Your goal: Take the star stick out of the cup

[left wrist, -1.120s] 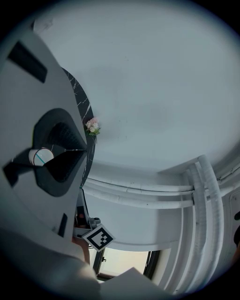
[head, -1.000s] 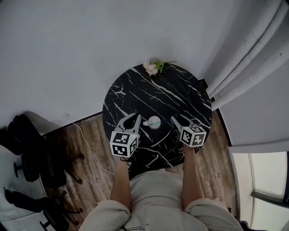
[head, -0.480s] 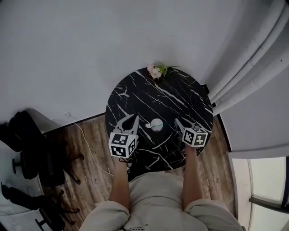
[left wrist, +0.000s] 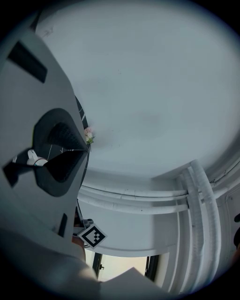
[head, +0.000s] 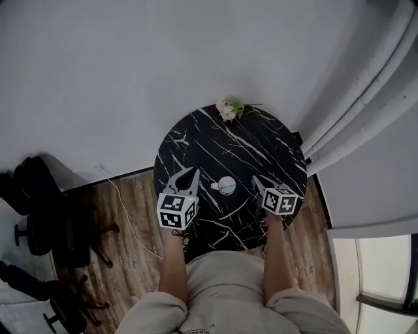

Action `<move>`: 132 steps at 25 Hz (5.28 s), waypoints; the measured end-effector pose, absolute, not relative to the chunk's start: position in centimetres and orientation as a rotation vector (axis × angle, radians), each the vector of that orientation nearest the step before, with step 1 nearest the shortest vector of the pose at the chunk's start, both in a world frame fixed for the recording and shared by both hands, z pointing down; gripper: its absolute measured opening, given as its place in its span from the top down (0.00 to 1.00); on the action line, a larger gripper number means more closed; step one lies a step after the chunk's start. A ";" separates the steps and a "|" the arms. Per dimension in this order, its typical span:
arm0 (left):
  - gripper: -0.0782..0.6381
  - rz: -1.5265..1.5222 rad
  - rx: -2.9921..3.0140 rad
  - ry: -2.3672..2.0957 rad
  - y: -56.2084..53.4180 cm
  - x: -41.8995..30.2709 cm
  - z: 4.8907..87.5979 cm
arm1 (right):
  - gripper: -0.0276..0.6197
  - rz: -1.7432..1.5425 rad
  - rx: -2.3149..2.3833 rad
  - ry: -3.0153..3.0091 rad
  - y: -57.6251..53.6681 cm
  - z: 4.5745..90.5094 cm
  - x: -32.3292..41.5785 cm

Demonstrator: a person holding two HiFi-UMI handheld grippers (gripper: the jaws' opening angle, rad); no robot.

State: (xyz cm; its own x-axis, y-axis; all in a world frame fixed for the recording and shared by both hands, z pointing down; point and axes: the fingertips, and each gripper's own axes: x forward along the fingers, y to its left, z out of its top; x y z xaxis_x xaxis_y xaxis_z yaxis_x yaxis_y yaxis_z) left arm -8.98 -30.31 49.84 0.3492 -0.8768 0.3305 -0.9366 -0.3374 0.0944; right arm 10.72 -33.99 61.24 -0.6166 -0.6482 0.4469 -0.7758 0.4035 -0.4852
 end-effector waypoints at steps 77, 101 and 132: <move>0.86 0.366 2.370 -1.596 -25.4 -4.3 50.2 | 0.89 0.625 1.052 -2.680 -29.3 51.4 9.4; 0.86 0.385 2.359 -1.591 -23.2 -3.7 51.1 | 0.89 0.725 1.025 -2.772 -27.1 50.4 10.7; 0.86 0.387 2.419 -1.349 -21.6 -5.4 51.0 | 0.89 0.870 1.660 -2.524 -22.9 52.3 17.5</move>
